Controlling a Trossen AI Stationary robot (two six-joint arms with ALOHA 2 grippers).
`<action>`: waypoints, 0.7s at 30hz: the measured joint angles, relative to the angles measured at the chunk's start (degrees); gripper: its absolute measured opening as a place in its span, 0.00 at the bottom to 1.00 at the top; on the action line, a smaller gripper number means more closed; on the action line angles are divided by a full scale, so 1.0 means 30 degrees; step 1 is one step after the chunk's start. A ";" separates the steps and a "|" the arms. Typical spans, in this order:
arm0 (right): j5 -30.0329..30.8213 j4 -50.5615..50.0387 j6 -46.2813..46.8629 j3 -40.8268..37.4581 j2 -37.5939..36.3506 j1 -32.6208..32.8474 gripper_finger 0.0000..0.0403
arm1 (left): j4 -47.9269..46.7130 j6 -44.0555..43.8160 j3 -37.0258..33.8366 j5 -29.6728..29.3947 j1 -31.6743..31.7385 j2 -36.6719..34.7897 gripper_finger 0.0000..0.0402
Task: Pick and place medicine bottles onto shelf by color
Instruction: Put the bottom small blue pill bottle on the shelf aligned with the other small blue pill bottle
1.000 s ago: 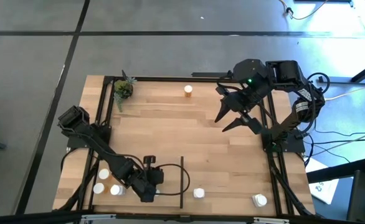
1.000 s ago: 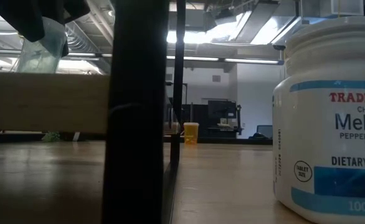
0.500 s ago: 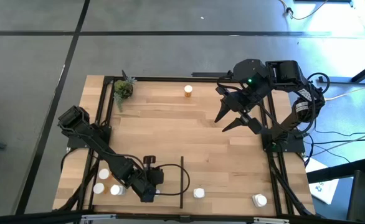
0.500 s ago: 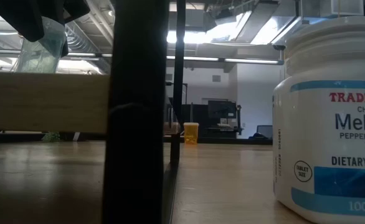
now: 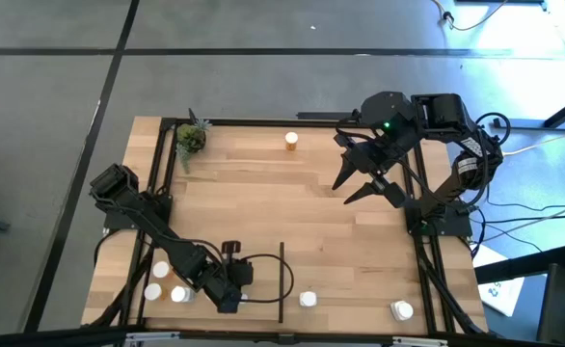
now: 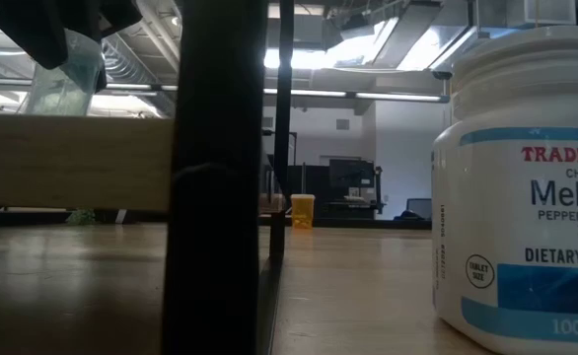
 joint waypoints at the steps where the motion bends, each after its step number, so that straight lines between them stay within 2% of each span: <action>1: -0.0005 0.0000 -0.0003 0.0000 0.0000 0.0000 0.46 | -0.0030 0.0054 0.0000 -0.0069 0.0000 0.0000 0.23; 10: 0.0002 0.0000 -0.0005 0.0000 0.0000 -0.0005 0.46 | -0.0176 0.0629 0.0000 -0.0375 -0.0087 0.0002 0.31; 21: 0.0002 0.0000 -0.0003 0.0000 0.0000 -0.0005 0.46 | -0.0507 0.1143 0.0000 -0.0564 -0.0335 0.0007 0.31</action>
